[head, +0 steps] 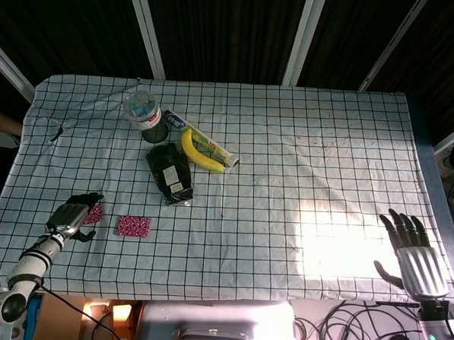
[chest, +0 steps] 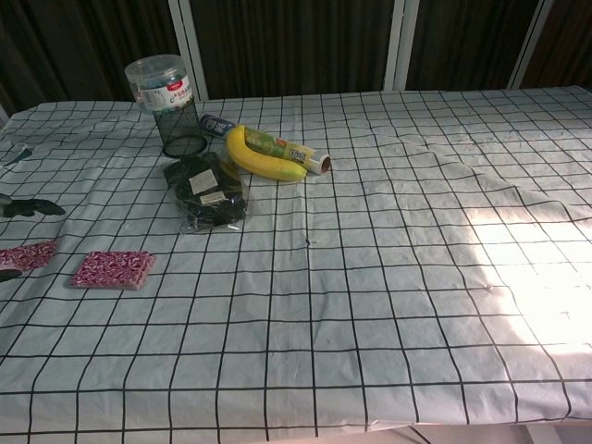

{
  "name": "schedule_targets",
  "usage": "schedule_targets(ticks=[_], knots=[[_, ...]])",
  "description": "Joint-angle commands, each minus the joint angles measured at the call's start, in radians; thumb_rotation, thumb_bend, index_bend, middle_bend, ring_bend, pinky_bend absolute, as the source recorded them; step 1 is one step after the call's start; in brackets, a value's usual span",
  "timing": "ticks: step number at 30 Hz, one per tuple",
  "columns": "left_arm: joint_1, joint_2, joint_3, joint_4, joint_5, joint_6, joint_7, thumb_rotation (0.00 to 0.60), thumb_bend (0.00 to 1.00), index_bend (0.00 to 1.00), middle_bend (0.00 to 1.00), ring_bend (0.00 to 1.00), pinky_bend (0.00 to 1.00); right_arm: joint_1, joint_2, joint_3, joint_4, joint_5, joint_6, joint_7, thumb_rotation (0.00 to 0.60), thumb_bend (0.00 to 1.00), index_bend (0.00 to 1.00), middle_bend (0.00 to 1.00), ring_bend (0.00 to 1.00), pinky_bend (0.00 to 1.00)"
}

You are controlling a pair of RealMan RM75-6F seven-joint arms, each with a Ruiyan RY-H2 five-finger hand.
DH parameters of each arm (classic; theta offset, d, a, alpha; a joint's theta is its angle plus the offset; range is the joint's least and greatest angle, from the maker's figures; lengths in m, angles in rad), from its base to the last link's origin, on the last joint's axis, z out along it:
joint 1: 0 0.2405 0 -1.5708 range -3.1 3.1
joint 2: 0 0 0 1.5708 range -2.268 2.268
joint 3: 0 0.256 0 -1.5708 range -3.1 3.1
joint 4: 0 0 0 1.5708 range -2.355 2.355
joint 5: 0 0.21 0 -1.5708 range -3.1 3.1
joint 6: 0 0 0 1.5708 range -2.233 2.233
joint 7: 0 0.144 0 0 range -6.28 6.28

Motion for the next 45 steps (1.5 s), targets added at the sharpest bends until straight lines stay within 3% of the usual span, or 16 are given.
schedule_targets(ticks=[1,7,16,30,45], knots=[[0.0,0.02,-0.009,-0.07,0.056,0.039,0.015,0.6,0.34,0.12,0.0,0.0,0.0,0.0,0.0,-0.001,0.0,-0.002,0.001,0.001,0.6,0.2,0.0,0.0,0.0,0.0],[-0.032,-0.032,-0.02,-0.084,0.046,0.042,0.076,0.6,0.34,0.15,0.0,0.0,0.0,0.0,0.003,-0.004,0.001,-0.007,0.0,0.004,0.6,0.2,0.0,0.0,0.0,0.0],[-0.075,-0.108,-0.001,-0.054,-0.068,0.048,0.216,0.6,0.35,0.14,0.0,0.0,0.0,-0.006,0.011,-0.003,0.003,-0.008,0.011,0.02,0.6,0.2,0.0,0.0,0.0,0.0],[-0.089,-0.138,0.019,-0.045,-0.119,0.055,0.262,0.6,0.35,0.17,0.0,0.0,0.0,-0.008,0.011,-0.002,0.005,-0.008,0.013,0.021,0.6,0.2,0.0,0.0,0.0,0.0],[-0.078,-0.162,0.011,-0.014,-0.1,0.068,0.22,0.6,0.34,0.38,0.0,0.0,0.0,-0.007,0.009,-0.001,0.004,-0.005,0.01,0.018,0.6,0.2,0.0,0.0,0.0,0.0]])
